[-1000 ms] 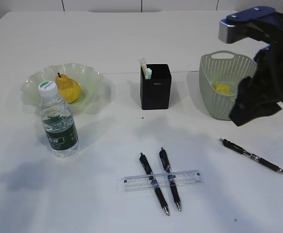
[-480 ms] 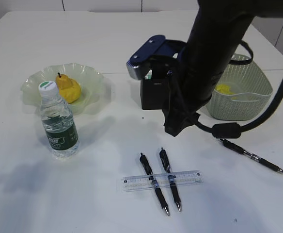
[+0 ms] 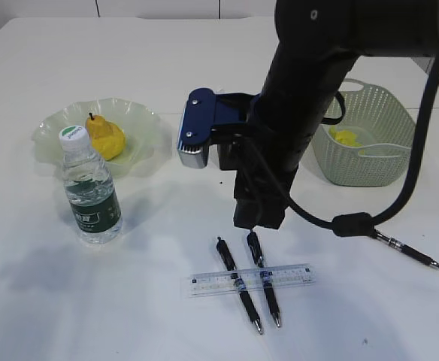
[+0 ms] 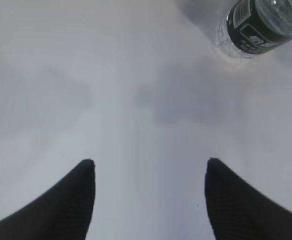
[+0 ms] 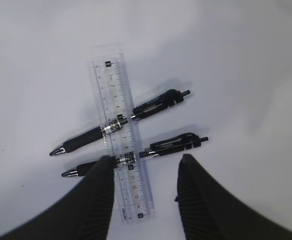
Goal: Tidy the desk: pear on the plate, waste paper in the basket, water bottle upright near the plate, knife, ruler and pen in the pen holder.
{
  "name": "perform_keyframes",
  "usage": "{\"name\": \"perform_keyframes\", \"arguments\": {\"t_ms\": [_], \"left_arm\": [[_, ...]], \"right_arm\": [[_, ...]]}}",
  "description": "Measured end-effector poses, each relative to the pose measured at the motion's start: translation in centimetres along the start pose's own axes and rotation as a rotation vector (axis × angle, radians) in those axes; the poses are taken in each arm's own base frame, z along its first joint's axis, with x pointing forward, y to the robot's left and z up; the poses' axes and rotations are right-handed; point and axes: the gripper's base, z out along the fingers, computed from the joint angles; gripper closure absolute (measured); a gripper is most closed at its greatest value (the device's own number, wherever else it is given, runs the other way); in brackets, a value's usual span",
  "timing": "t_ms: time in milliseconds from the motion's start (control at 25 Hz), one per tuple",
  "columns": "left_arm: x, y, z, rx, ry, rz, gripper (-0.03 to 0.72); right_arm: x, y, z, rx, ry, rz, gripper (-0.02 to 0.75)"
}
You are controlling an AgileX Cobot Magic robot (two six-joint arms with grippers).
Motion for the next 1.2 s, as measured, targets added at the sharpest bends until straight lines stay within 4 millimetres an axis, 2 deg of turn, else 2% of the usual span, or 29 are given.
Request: {"name": "perform_keyframes", "arguments": {"t_ms": [120, 280, 480, 720, 1040, 1200], "left_arm": [[-0.2, 0.0, 0.0, 0.002, -0.020, 0.000, 0.200], [-0.2, 0.0, 0.0, 0.002, -0.025, 0.002, 0.200], [-0.2, 0.0, 0.0, 0.002, -0.025, 0.002, 0.200], [-0.3, 0.0, 0.0, 0.003, -0.032, 0.002, 0.200], [-0.4, 0.0, 0.2, 0.002, -0.032, 0.001, 0.202], [-0.4, 0.0, 0.2, 0.002, -0.031, 0.001, 0.202]], "right_arm": [[-0.6, 0.4, 1.2, -0.029, 0.010, -0.053, 0.421], [-1.6, 1.3, 3.8, -0.081, 0.043, -0.103, 0.421], [-1.7, 1.3, 6.4, -0.115, 0.073, -0.106, 0.415], [-1.8, 1.0, 7.6, -0.105, 0.069, -0.105, 0.335], [-1.6, 0.9, 9.8, -0.124, 0.089, -0.080, 0.328], [-1.7, 0.7, 10.2, -0.110, 0.081, -0.071, 0.328]]}}
